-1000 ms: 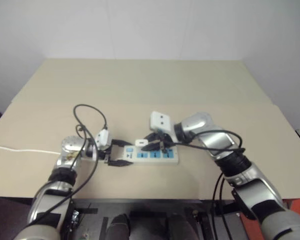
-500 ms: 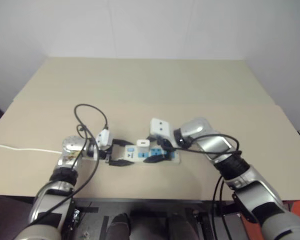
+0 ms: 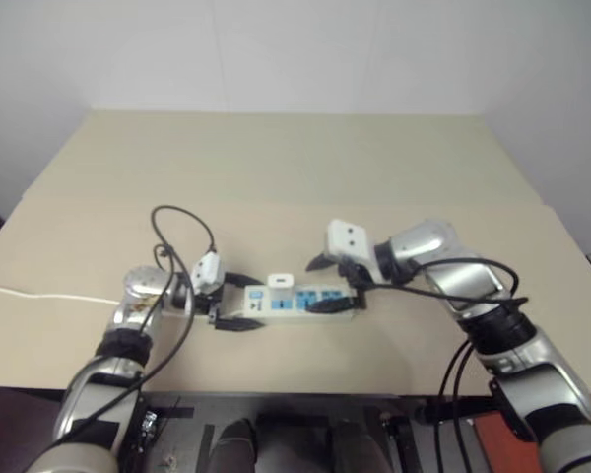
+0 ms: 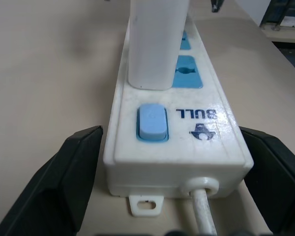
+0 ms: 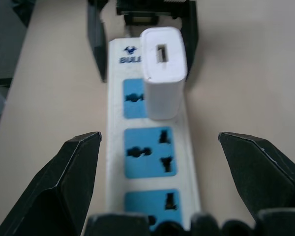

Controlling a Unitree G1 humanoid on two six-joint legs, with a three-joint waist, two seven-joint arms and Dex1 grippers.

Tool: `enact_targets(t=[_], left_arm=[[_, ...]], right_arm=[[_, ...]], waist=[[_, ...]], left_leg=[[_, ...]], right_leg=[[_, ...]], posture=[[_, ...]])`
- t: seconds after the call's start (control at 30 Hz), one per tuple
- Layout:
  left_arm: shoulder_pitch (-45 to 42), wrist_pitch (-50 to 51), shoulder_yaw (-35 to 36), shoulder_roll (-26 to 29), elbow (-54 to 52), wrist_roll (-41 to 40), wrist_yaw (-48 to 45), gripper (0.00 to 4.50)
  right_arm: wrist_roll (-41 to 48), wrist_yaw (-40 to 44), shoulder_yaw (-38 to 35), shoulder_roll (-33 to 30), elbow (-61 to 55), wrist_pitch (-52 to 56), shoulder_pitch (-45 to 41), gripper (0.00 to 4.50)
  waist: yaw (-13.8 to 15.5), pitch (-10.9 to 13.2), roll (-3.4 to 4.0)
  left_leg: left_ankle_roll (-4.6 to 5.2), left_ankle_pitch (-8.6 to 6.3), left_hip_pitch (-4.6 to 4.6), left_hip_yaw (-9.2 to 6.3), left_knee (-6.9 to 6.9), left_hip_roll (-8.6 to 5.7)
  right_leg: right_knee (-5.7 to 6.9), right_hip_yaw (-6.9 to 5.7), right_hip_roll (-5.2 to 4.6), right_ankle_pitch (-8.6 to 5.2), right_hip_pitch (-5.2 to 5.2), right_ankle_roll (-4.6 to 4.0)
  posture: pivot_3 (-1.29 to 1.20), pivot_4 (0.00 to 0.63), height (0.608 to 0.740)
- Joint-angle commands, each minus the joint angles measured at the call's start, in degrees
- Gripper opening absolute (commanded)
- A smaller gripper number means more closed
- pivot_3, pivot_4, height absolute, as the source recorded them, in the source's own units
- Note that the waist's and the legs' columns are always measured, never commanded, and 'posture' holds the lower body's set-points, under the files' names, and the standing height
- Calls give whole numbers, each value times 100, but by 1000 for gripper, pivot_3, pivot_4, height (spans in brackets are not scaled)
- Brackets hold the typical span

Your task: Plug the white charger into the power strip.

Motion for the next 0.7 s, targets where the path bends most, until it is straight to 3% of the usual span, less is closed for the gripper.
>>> enact_targets(t=[0.03,0.17,0.2,0.37,0.5,0.7], left_arm=[[133,60,38,43,-447,-359,-143,4482],[374,511,150,312,-1320,-1061,-143,4482],[490,743,62,591,-1734,-1297,-143,4482],[674,1202,255,1264,-2668,-1570,-141,4482],[645,1364,513,1709,-2656,-1638,-143,4482],[938,672,661,2524,-1819,-1281,-143,4482]], right_arm=[[120,4,-264,-133,-222,-11,7,4500],[141,-77,-338,-204,-253,96,61,4500],[147,-160,-399,-197,-288,143,87,4500],[313,-237,-673,-374,-500,337,177,4500],[649,92,-1034,-981,-853,321,503,4500],[889,478,-1711,-2031,-1117,-71,1369,4500]], waist=[[0,8,-1],[-7,21,-5],[-8,21,-5],[-21,32,0],[22,34,-2],[-21,37,0]], left_leg=[[0,0,0,0,0,0],[0,0,-9,0,0,1],[0,0,-10,0,0,1],[0,0,-10,0,-3,3],[0,0,-11,0,-2,4],[0,-1,-14,2,-6,4]], right_leg=[[0,0,0,0,0,0],[0,0,0,2,-10,-4],[-1,0,0,6,-11,-11],[1,1,1,16,-15,-29],[-5,-1,0,6,-13,-12],[-23,-1,-2,6,-13,-11]], posture=[[0,150,740],[0,150,740],[0,150,740],[0,150,740],[0,150,740],[0,150,740]])
